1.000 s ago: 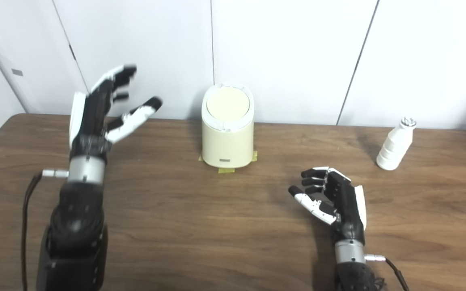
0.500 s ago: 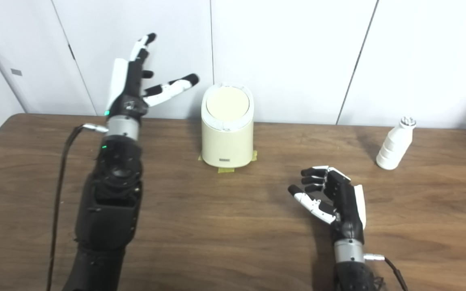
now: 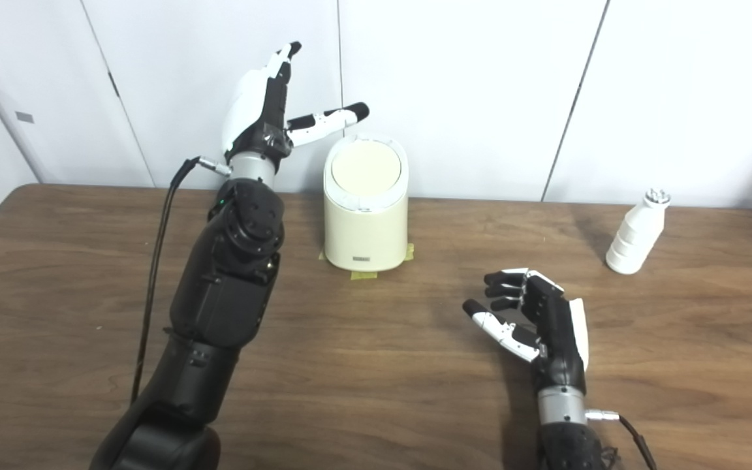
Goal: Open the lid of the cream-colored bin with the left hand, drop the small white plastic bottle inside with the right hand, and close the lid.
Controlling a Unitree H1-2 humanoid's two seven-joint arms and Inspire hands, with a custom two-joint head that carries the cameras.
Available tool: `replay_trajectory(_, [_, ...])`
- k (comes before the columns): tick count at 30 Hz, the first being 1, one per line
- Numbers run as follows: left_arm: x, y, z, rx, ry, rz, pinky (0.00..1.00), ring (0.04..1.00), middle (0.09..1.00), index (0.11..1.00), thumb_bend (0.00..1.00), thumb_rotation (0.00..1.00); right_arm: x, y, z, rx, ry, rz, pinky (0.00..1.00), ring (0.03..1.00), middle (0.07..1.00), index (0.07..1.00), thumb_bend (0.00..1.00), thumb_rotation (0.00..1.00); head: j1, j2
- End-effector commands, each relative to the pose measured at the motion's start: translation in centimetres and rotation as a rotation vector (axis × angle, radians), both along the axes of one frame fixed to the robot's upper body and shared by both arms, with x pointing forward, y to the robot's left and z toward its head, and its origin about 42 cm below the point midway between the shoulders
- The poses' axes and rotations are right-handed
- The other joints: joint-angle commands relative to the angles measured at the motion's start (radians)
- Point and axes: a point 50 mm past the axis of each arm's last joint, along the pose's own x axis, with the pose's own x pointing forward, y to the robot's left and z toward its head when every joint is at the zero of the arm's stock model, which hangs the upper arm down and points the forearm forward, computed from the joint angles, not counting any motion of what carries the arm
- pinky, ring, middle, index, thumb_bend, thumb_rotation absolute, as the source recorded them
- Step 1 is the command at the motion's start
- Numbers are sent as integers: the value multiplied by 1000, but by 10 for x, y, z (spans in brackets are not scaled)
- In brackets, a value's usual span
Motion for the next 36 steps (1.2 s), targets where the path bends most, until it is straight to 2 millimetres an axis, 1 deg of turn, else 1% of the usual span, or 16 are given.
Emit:
replay_trajectory(1, [7, -14, 35, 27, -92, 12, 1000, 1000, 1000, 1000, 947, 492, 6, 5, 12, 10, -80, 7, 491, 574, 597, 492, 483, 144, 0, -2])
replay_trajectory(5, [13, -20, 34, 47, -79, 24, 1000, 1000, 1000, 1000, 936, 445, 5, 6, 12, 1, -79, 3, 491, 577, 599, 492, 483, 145, -9, -6])
replay_trajectory(8, [15, -22, 30, 76, -76, 31, 1000, 1000, 1000, 1000, 921, 391, 4, 7, 13, -8, -87, -2, 488, 572, 593, 491, 483, 146, -13, -4])
replay_trajectory(11, [17, -22, 26, 120, -72, 47, 1000, 1000, 1000, 1000, 933, 368, 4, 8, 13, -7, -92, 1, 484, 569, 590, 491, 484, 147, -16, -7])
replay_trajectory(15, [20, -17, 21, 161, -66, 52, 1000, 1000, 1000, 1000, 945, 317, 3, 9, 13, -11, -92, -5, 485, 572, 594, 491, 484, 147, -20, -8])
replay_trajectory(21, [23, -8, 13, 207, -57, 68, 1000, 1000, 1000, 1000, 975, 275, 2, 9, 14, -7, -89, -10, 484, 570, 592, 491, 483, 146, -23, -9])
replay_trajectory(26, [23, -5, 9, 214, -56, 73, 1000, 1000, 1000, 1000, 985, 246, 2, 9, 14, -8, -98, -4, 485, 570, 592, 491, 483, 145, -22, -9])
replay_trajectory(31, [22, -2, 5, 231, -47, 70, 1000, 1000, 1000, 1000, 973, 235, 2, 11, 15, -15, -85, -12, 488, 574, 594, 491, 483, 146, -25, -9])
replay_trajectory(34, [19, -1, 1, 234, -45, 66, 1000, 1000, 1000, 1000, 964, 248, 1, 11, 16, -13, -86, -12, 486, 572, 595, 492, 482, 144, -26, -7])
replay_trajectory(36, [18, -1, -1, 242, -44, 66, 1000, 1000, 1000, 1000, 967, 288, 1, 11, 16, -9, -91, -10, 487, 570, 592, 491, 483, 145, -26, -7])
